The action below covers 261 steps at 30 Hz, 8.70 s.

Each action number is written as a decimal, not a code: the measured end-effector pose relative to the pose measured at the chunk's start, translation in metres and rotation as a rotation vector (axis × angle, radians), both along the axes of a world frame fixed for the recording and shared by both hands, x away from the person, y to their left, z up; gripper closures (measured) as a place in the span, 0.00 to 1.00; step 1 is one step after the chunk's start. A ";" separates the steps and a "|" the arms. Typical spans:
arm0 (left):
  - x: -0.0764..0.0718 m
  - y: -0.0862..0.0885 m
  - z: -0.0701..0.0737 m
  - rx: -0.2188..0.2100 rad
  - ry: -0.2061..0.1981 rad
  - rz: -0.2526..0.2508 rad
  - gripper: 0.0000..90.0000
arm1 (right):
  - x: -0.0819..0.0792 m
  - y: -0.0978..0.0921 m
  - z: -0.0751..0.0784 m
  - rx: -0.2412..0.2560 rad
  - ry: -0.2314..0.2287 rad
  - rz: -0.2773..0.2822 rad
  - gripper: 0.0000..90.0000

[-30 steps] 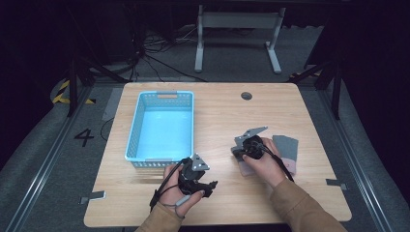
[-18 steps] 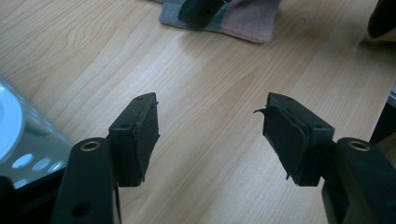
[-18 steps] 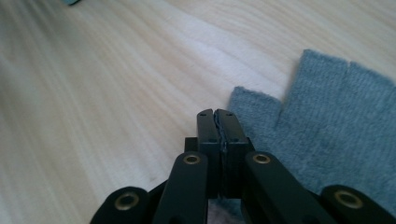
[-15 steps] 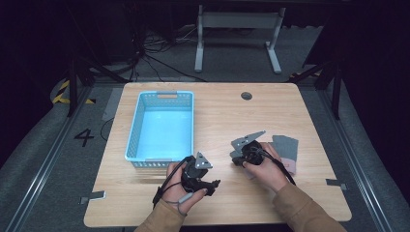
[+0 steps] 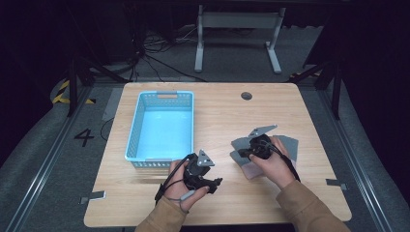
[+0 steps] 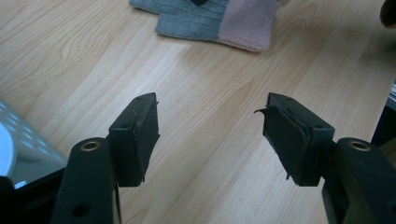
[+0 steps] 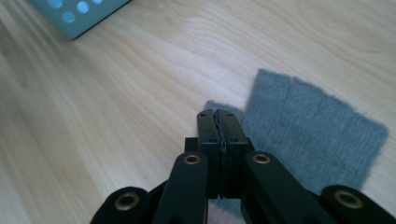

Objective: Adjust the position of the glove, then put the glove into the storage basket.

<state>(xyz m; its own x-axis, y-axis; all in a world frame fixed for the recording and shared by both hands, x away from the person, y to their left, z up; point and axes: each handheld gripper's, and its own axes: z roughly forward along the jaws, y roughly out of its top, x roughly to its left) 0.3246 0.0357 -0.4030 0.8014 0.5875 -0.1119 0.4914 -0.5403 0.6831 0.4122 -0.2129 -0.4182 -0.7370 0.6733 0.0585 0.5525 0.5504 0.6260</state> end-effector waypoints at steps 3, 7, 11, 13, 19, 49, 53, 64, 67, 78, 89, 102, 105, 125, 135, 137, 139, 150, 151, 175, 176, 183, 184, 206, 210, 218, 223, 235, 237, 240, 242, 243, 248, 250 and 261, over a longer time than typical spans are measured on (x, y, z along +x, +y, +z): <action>0.000 0.001 0.001 -0.005 -0.001 0.005 0.41 | 0.009 0.005 0.002 -0.018 0.012 -0.011 1.00; 0.002 0.004 0.002 -0.004 -0.004 0.004 0.41 | 0.017 0.016 -0.004 -0.054 0.027 -0.002 1.00; 0.001 0.005 0.002 -0.010 -0.001 0.010 0.41 | 0.022 0.023 -0.013 -0.084 0.046 0.000 1.00; 0.001 0.006 0.003 -0.014 -0.003 0.010 0.41 | 0.023 0.025 -0.016 -0.094 0.053 -0.002 1.00; 0.002 0.007 0.003 -0.016 -0.004 0.013 0.41 | 0.021 0.026 -0.020 -0.102 0.067 0.009 1.00; 0.007 -0.002 0.005 -0.021 -0.010 -0.013 0.41 | -0.049 0.029 -0.019 -0.100 0.191 0.209 1.00; 0.008 -0.003 0.006 -0.022 -0.011 -0.015 0.41 | -0.051 0.027 -0.019 -0.101 0.197 0.216 1.00; 0.010 -0.005 0.008 -0.027 -0.014 -0.026 0.41 | -0.054 0.007 0.008 -0.005 0.091 0.157 1.00; 0.010 -0.006 0.009 -0.026 -0.012 -0.031 0.41 | -0.053 -0.007 0.017 0.015 0.070 0.121 1.00; 0.013 -0.008 0.012 -0.040 -0.019 -0.040 0.41 | -0.048 -0.050 0.027 0.025 0.061 -0.007 1.00; 0.012 -0.007 0.013 -0.041 -0.021 -0.038 0.41 | -0.039 -0.076 0.017 -0.023 0.083 -0.096 1.00; 0.014 -0.008 0.012 -0.039 -0.016 -0.042 0.41 | -0.033 -0.083 0.003 -0.051 0.113 -0.130 1.00; 0.014 -0.008 0.012 -0.042 -0.017 -0.042 0.41 | -0.032 -0.082 -0.004 -0.068 0.134 -0.130 1.00; 0.020 -0.017 0.016 -0.047 -0.025 -0.075 0.41 | -0.041 -0.117 -0.007 -0.094 0.207 -0.201 1.00; 0.020 -0.018 0.016 -0.052 -0.022 -0.074 0.41 | -0.041 -0.135 -0.005 -0.092 0.229 -0.246 1.00; 0.020 -0.017 0.017 -0.053 -0.024 -0.074 0.41 | -0.041 -0.138 -0.006 -0.093 0.236 -0.254 1.00; 0.019 -0.017 0.017 -0.054 -0.024 -0.073 0.41 | -0.040 -0.140 -0.006 -0.095 0.241 -0.263 1.00; 0.019 -0.015 0.018 -0.058 -0.027 -0.069 0.41 | -0.042 -0.140 0.005 -0.037 0.205 -0.260 0.95; 0.019 -0.015 0.018 -0.057 -0.026 -0.067 0.41 | -0.042 -0.140 0.007 -0.033 0.190 -0.267 0.93; 0.016 -0.010 0.017 -0.052 -0.023 -0.047 0.41 | 0.014 -0.148 -0.001 -0.082 0.004 -0.401 0.48; 0.016 -0.010 0.017 -0.056 -0.023 -0.046 0.41 | 0.016 -0.148 -0.003 -0.091 0.013 -0.400 0.48; 0.016 -0.010 0.017 -0.055 -0.022 -0.045 0.41 | 0.018 -0.148 -0.012 -0.119 0.073 -0.412 0.45; 0.016 -0.010 0.017 -0.054 -0.022 -0.046 0.41 | 0.018 -0.148 -0.013 -0.118 0.072 -0.414 0.45; 0.016 -0.009 0.017 -0.052 -0.018 -0.044 0.41 | 0.014 -0.142 -0.014 -0.113 0.082 -0.407 0.89; 0.017 -0.009 0.017 -0.056 -0.017 -0.038 0.41 | 0.012 -0.144 -0.008 -0.092 0.076 -0.407 0.89; 0.016 -0.008 0.018 -0.056 -0.024 -0.040 0.41 | 0.003 -0.140 0.018 -0.070 0.038 -0.365 0.89; 0.016 -0.008 0.018 -0.051 -0.028 -0.046 0.41 | -0.003 -0.132 0.035 -0.057 0.013 -0.324 0.89; 0.015 -0.008 0.019 -0.062 -0.019 -0.044 0.42 | -0.019 -0.104 0.059 -0.033 -0.019 -0.204 0.88; 0.016 -0.008 0.019 -0.067 -0.018 -0.045 0.42 | -0.021 -0.099 0.061 -0.031 -0.023 -0.179 0.88; 0.015 -0.007 0.019 -0.081 -0.011 -0.046 0.45 | -0.023 -0.093 0.063 -0.025 -0.025 -0.145 0.88; 0.015 -0.007 0.020 -0.091 0.009 -0.063 0.50 | -0.025 -0.089 0.063 -0.030 -0.025 -0.119 0.88; 0.015 -0.007 0.021 -0.105 0.011 -0.071 0.50 | -0.026 -0.086 0.063 -0.031 -0.026 -0.110 0.88; 0.012 -0.007 0.024 -0.120 -0.017 -0.103 0.53 | -0.027 -0.075 0.062 -0.031 -0.020 -0.044 0.88; 0.012 -0.007 0.023 -0.109 -0.028 -0.098 0.50 | -0.027 -0.070 0.060 -0.031 -0.019 -0.017 0.88; 0.014 0.001 0.019 -0.084 0.002 -0.046 0.46 | -0.030 -0.043 0.047 -0.048 0.003 0.085 0.88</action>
